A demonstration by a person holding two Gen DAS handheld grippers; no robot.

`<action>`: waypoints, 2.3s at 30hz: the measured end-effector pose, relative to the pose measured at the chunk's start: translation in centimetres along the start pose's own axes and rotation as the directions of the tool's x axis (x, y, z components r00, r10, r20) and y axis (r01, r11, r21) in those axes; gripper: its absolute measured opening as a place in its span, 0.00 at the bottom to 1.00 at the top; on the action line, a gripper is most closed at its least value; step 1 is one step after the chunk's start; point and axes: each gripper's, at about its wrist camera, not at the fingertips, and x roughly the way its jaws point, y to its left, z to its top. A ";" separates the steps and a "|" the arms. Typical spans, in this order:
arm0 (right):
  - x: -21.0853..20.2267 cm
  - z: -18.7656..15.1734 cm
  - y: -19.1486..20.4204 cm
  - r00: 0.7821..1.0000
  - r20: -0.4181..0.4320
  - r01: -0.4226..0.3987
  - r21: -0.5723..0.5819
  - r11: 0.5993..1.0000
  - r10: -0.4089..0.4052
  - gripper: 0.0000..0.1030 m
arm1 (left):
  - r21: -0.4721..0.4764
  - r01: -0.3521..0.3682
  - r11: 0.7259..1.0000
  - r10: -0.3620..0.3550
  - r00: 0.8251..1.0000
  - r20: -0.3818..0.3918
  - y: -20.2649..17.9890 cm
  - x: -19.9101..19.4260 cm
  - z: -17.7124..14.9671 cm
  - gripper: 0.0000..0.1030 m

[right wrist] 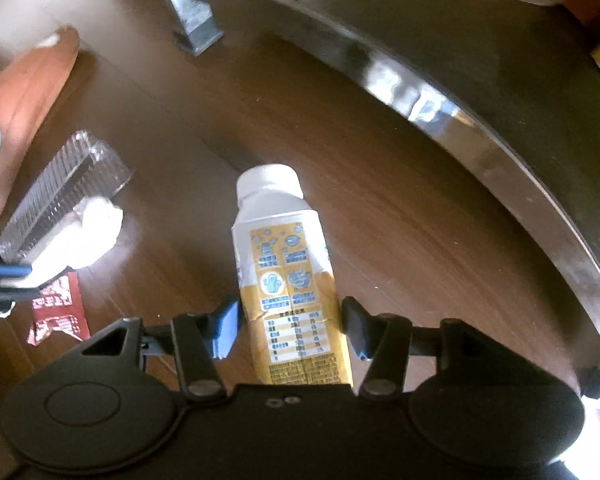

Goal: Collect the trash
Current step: 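Grasp the white tissue with left tool while right grasps the drink carton, then lift the tissue and drink carton up to the teal bin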

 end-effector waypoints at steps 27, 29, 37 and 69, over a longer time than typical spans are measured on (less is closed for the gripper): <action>0.8 -0.9 -0.6 0.998 -0.006 -0.054 0.083 0.995 0.055 0.50 | 0.140 -0.110 0.984 0.091 0.986 0.138 -1.1 2.9 3.8 0.71; 0.8 -0.9 -0.6 0.999 -0.003 -0.054 0.085 0.995 0.054 0.50 | 0.138 -0.125 0.982 0.110 0.987 0.114 -0.3 3.6 3.7 0.71; 1.2 -1.0 -0.6 0.999 -0.006 -0.053 0.094 0.994 0.054 0.50 | 0.066 -0.088 0.994 0.087 0.996 0.019 2.5 5.7 3.2 0.52; -25.6 0.0 4.5 0.978 0.207 -0.010 0.183 0.983 -0.028 0.46 | -0.190 0.072 0.979 -0.009 0.949 0.316 8.1 -18.6 1.1 0.25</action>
